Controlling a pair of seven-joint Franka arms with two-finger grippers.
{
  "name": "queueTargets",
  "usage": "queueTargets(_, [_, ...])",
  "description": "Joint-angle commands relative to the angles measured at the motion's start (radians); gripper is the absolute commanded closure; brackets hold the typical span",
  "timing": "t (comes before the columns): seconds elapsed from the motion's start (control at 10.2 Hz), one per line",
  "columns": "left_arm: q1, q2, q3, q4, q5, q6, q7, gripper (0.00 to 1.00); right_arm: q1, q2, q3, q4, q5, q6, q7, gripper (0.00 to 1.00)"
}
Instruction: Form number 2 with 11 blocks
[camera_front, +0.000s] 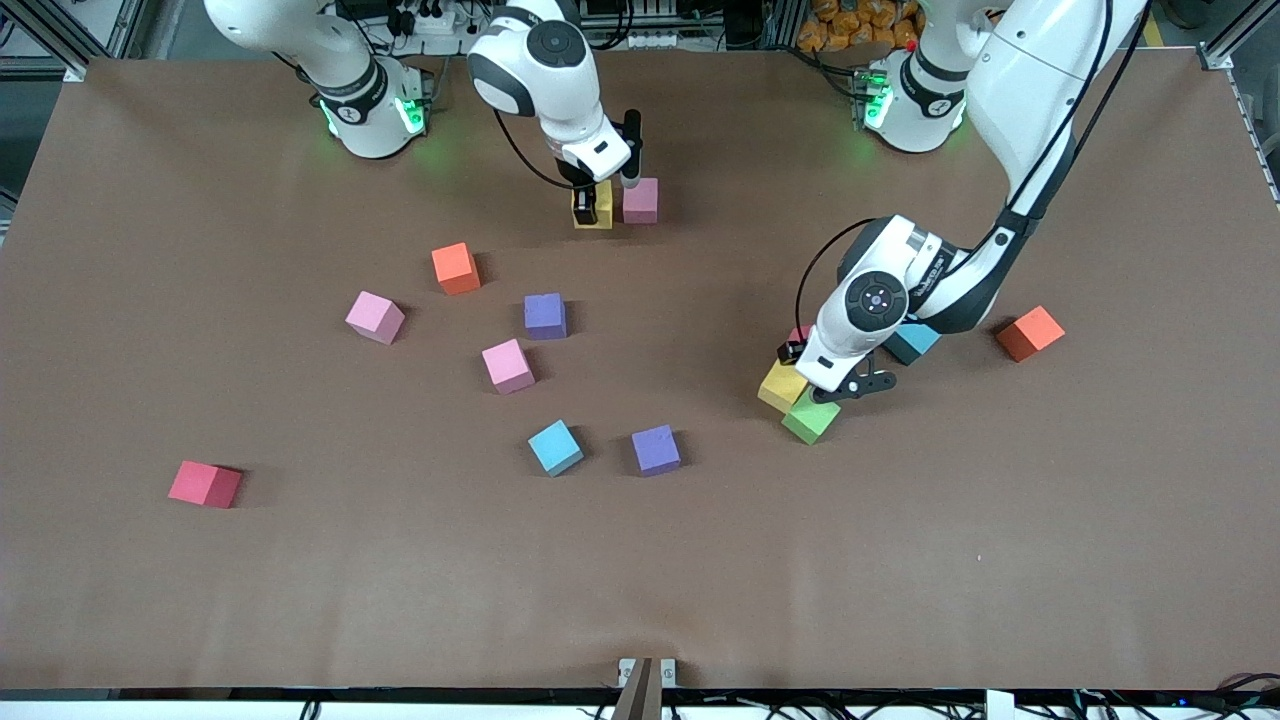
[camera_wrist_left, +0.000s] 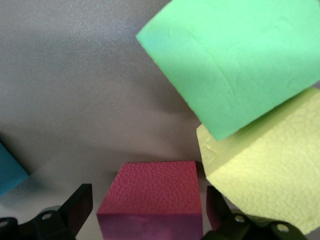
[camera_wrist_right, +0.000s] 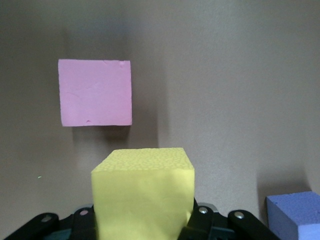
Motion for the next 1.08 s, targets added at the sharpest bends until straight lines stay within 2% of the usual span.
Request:
queueTargets(0.0, [-0.018, 0.014, -0.002, 0.007, 0.031, -0.006, -0.076, 0.0, 0.01, -0.011, 0.008, -0.02, 0.016, 0.018, 0.01, 0.76])
queueTargets(0.39, [-0.024, 0.019, -0.002, 0.003, 0.031, -0.016, -0.078, 0.0, 0.019, 0.013, 0.031, -0.032, 0.013, 0.063, -0.014, 0.76])
queueTargets(0.49, [-0.024, 0.019, -0.002, 0.003, 0.031, -0.014, -0.075, 0.34, 0.019, 0.036, 0.033, -0.04, 0.013, 0.101, -0.014, 0.76])
queueTargets(0.59, [-0.02, 0.019, -0.002, 0.003, 0.031, -0.016, -0.074, 0.75, 0.017, 0.062, 0.034, -0.046, 0.013, 0.151, -0.014, 0.76])
queueTargets(0.69, [-0.02, 0.017, -0.002, 0.003, 0.03, -0.016, -0.075, 0.93, 0.016, 0.068, 0.034, -0.046, 0.013, 0.164, -0.014, 0.76])
queueTargets(0.89, [-0.015, 0.005, -0.002, 0.016, 0.03, -0.073, -0.086, 1.0, 0.013, 0.068, 0.036, -0.055, 0.013, 0.162, -0.014, 0.76])
queueTargets(0.98, [-0.008, -0.024, -0.005, 0.019, 0.028, -0.109, -0.086, 1.0, 0.013, 0.067, 0.036, -0.055, 0.013, 0.162, -0.014, 0.75])
